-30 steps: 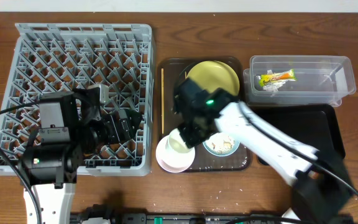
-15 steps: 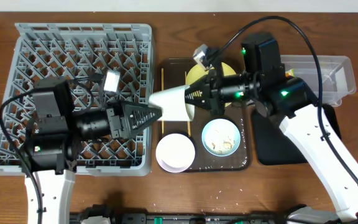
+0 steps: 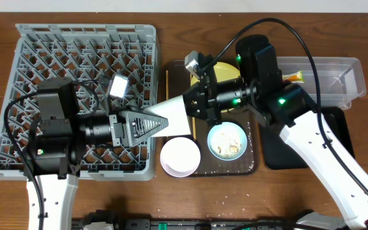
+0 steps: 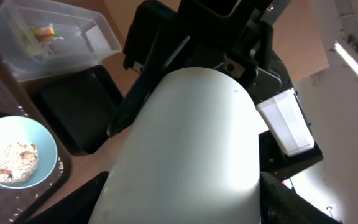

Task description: Sort waste into correct bins and load items into the dishwasher

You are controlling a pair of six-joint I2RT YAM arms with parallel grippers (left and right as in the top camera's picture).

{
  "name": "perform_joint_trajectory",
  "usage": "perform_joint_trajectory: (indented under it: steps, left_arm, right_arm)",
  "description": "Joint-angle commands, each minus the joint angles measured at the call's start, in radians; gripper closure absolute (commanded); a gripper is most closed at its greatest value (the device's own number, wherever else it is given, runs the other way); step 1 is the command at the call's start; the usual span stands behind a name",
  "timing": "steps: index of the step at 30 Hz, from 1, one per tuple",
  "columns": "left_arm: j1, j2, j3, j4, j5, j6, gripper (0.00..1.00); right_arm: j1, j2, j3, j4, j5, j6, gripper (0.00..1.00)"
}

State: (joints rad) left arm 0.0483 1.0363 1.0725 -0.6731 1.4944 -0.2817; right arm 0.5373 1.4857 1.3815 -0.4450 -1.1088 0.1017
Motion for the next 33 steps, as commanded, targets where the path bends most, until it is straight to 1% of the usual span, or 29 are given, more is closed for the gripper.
perform_joint_trajectory:
  steps: [1,2,4,7,8,10,13,14,15,16,17,19,21,22,23,26,29,31,33]
  left_arm:
    - [-0.017,0.002,0.017,-0.002,-0.022,-0.008,0.39]
    - [-0.017,0.002,0.017,-0.002,-0.055,-0.008,0.39]
    - [-0.017,-0.002,0.017,-0.007,-0.109,-0.008,0.39]
    - [-0.017,-0.031,0.017,-0.057,-0.269,0.0,0.39]
    - [-0.017,-0.045,0.017,-0.077,-0.336,-0.001,0.39]
    - [-0.006,-0.07,0.018,-0.109,-0.449,-0.001,0.39]
    - [0.027,-0.095,0.022,-0.178,-0.626,-0.006,0.41]
    - [0.06,-0.105,0.031,-0.249,-0.782,-0.01,0.41]
    - [0.083,-0.105,0.038,-0.293,-0.875,-0.024,0.41]
    - [0.13,-0.102,0.047,-0.366,-1.051,-0.063,0.41]
    - [0.167,-0.098,0.048,-0.406,-1.162,-0.096,0.41]
    - [0.232,-0.087,0.048,-0.451,-1.308,-0.144,0.41]
    - [0.35,-0.05,0.048,-0.475,-1.461,-0.195,0.41]
    - [0.374,-0.041,0.048,-0.474,-1.473,-0.201,0.41]
    - [0.439,-0.011,0.048,-0.47,-1.487,-0.214,0.42]
    - [0.528,0.058,0.048,-0.459,-1.494,-0.218,0.42]
    - [0.589,0.147,0.048,-0.426,-1.498,-0.219,0.42]
    - [0.599,0.202,0.048,-0.42,-1.48,-0.218,0.42]
    - [0.599,0.283,0.048,-0.384,-1.498,-0.218,0.39]
  right_arm:
    - [0.025,0.001,0.006,0.003,0.111,0.006,0.79]
    - [0.017,0.001,0.006,-0.002,0.118,0.006,0.55]
    - [-0.01,-0.001,0.006,-0.018,0.118,0.006,0.47]
    - [-0.11,-0.02,0.006,-0.083,0.122,0.002,0.42]
    - [-0.155,-0.028,0.006,-0.121,0.148,0.003,0.39]
    - [-0.201,-0.037,0.006,-0.186,0.192,0.003,0.37]
    - [-0.215,-0.039,0.006,-0.272,0.249,0.002,0.36]
    - [-0.209,-0.039,0.006,-0.326,0.306,0.002,0.35]
    - [-0.201,-0.039,0.006,-0.361,0.349,0.001,0.35]
    - [-0.185,-0.039,0.006,-0.408,0.415,0.001,0.34]
    - [-0.17,-0.039,0.006,-0.434,0.454,0.002,0.34]
    - [-0.149,-0.039,0.006,-0.463,0.499,0.002,0.32]
    - [-0.107,-0.039,0.006,-0.484,0.555,0.002,0.31]
    - [-0.1,-0.039,0.006,-0.486,0.564,0.002,0.31]
    - [-0.078,-0.039,0.006,-0.486,0.583,0.002,0.31]
    - [-0.044,-0.039,0.006,-0.485,0.61,0.002,0.3]
    - [-0.027,-0.039,0.006,-0.482,0.612,0.002,0.3]
    - [-0.026,-0.039,0.006,-0.482,0.612,0.002,0.3]
    - [-0.026,-0.039,0.006,-0.483,0.611,0.003,0.3]
